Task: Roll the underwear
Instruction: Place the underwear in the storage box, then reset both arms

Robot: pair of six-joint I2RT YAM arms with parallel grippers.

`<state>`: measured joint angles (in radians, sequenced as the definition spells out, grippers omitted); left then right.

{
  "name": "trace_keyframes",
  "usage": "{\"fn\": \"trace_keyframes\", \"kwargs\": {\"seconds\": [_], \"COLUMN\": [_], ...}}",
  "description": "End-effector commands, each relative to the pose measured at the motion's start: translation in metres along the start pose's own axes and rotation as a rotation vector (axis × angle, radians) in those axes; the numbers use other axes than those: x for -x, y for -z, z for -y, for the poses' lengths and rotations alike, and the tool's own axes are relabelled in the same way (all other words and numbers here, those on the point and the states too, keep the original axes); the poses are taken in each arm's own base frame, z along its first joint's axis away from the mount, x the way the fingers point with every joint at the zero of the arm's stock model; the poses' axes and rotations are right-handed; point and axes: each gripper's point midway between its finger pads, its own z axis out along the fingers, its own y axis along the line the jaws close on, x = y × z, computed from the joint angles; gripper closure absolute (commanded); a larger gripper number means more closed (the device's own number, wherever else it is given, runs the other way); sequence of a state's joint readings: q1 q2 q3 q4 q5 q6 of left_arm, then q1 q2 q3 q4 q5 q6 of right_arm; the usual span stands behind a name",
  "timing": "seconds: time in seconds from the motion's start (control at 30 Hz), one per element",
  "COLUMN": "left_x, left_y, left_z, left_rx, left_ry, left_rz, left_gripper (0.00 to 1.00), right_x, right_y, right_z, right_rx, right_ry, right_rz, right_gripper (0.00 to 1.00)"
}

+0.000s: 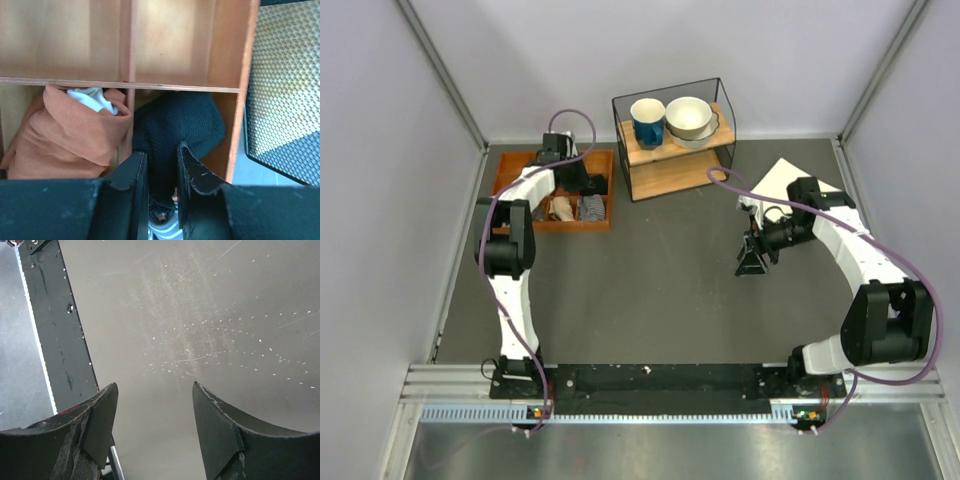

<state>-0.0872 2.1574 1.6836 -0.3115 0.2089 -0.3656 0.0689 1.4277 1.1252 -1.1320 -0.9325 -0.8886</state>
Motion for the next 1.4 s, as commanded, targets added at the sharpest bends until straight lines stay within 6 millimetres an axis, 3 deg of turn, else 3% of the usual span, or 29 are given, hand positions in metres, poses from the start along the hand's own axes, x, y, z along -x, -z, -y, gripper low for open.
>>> {"fn": "trace_keyframes", "kwargs": {"seconds": [0.0, 0.13, 0.23, 0.27, 0.4, 0.47, 0.67, 0.8, 0.97, 1.17, 1.37], "left_x": [-0.049, -0.056, -0.058, -0.052, -0.035, -0.025, 0.008, 0.028, 0.037, 0.043, 0.052], "left_y": [-0.011, -0.013, -0.012, -0.010, 0.002, 0.008, 0.036, 0.057, 0.077, 0.101, 0.141], "left_z": [-0.040, -0.043, -0.043, -0.041, -0.030, -0.023, 0.000, 0.009, 0.007, 0.018, 0.034], "left_rx": [0.148, 0.157, 0.163, 0.157, 0.115, 0.080, -0.006, -0.029, -0.017, -0.053, -0.095], "left_ry": [0.054, 0.056, 0.074, 0.079, 0.071, 0.064, 0.041, 0.016, -0.021, -0.071, -0.129], "left_rz": [-0.169, -0.203, -0.223, -0.218, -0.188, -0.167, -0.080, -0.022, 0.008, 0.037, 0.103], "left_gripper": [1.00, 1.00, 0.88, 0.80, 0.61, 0.57, 0.27, 0.17, 0.02, 0.02, 0.02], "right_x": [0.008, 0.009, 0.009, 0.009, 0.008, 0.006, 0.003, 0.002, 0.001, 0.001, 0.004], "right_y": [0.006, 0.006, 0.007, 0.006, 0.006, 0.006, 0.005, 0.004, 0.004, 0.006, 0.012], "right_z": [-0.004, -0.005, -0.005, -0.005, -0.005, -0.005, -0.004, -0.004, -0.005, -0.006, -0.007], "right_rx": [-0.016, -0.020, -0.020, -0.017, -0.018, -0.019, -0.015, -0.012, -0.007, -0.011, -0.037], "right_ry": [0.043, 0.047, 0.049, 0.050, 0.048, 0.049, 0.052, 0.051, 0.055, 0.068, 0.091], "right_rz": [0.035, 0.038, 0.038, 0.038, 0.037, 0.032, 0.028, 0.027, 0.031, 0.036, 0.051], "right_gripper": [0.39, 0.38, 0.38, 0.38, 0.38, 0.38, 0.39, 0.38, 0.38, 0.38, 0.38]}}
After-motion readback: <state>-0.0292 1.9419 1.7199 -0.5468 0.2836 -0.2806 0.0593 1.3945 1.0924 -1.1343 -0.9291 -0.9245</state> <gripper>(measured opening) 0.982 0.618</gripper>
